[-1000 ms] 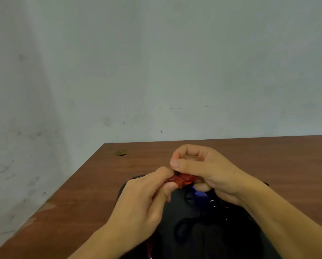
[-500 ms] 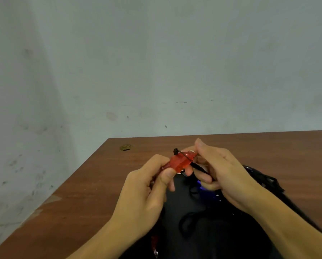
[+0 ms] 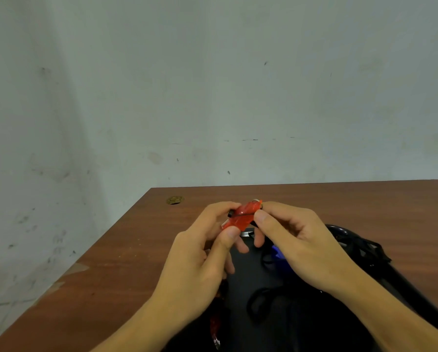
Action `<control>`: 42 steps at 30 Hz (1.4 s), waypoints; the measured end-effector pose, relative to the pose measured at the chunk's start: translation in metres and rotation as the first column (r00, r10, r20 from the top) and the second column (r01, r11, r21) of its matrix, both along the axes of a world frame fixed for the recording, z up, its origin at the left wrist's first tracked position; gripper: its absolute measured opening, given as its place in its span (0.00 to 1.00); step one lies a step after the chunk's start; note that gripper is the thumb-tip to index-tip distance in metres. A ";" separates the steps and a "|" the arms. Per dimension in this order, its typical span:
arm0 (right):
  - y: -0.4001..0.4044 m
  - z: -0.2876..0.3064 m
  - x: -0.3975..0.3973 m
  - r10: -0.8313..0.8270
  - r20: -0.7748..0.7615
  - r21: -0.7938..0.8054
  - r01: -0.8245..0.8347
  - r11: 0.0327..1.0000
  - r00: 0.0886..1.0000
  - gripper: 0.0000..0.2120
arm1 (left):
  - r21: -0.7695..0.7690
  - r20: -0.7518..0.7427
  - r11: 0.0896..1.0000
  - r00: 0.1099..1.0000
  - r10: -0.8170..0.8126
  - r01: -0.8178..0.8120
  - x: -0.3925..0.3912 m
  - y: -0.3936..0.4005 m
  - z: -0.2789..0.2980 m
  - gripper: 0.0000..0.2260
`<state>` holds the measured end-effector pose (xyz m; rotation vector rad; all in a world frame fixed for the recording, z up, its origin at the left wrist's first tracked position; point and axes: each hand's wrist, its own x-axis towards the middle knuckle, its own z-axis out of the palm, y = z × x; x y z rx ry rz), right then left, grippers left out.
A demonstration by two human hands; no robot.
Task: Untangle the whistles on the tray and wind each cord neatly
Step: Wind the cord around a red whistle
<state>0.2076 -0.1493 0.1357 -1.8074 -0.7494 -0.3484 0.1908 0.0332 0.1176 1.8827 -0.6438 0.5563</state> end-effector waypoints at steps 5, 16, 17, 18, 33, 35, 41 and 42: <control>-0.001 -0.006 0.001 -0.020 -0.020 -0.050 0.019 0.999 1.000 0.10 | -0.159 -0.061 0.987 0.997 -0.042 0.032 0.001 -0.001 0.001 0.10; 0.003 -0.008 -0.005 -0.113 0.039 -0.137 0.117 0.984 0.993 0.07 | 0.026 -0.031 0.989 0.988 0.150 -0.149 0.004 0.003 -0.003 0.07; 0.003 -0.009 -0.004 -0.122 0.040 -0.140 0.127 0.982 0.992 0.07 | 0.057 -0.018 0.983 0.984 0.177 -0.176 0.005 0.003 -0.003 0.07; 0.003 -0.009 -0.005 -0.132 0.049 -0.141 0.138 0.980 0.990 0.08 | 0.084 -0.008 0.976 0.979 0.201 -0.200 0.006 0.004 -0.003 0.07; -0.007 -0.003 0.004 -0.252 0.104 0.048 0.248 0.968 0.962 0.09 | 0.579 0.325 0.773 0.943 0.074 -0.260 0.002 0.011 0.004 0.11; -0.009 -0.003 0.006 -0.194 0.036 0.054 0.192 0.980 0.980 0.11 | 0.558 0.322 0.801 0.946 0.030 -0.216 0.001 0.010 0.004 0.12; -0.014 -0.003 0.008 0.081 -0.345 0.169 -0.022 0.985 0.935 0.16 | 0.497 0.239 0.866 0.968 -0.078 -0.053 -0.005 0.004 0.003 0.12; -0.013 -0.003 0.007 0.134 -0.388 0.190 -0.063 0.980 0.912 0.17 | 0.470 0.205 0.883 0.974 -0.100 -0.008 -0.007 0.003 0.003 0.12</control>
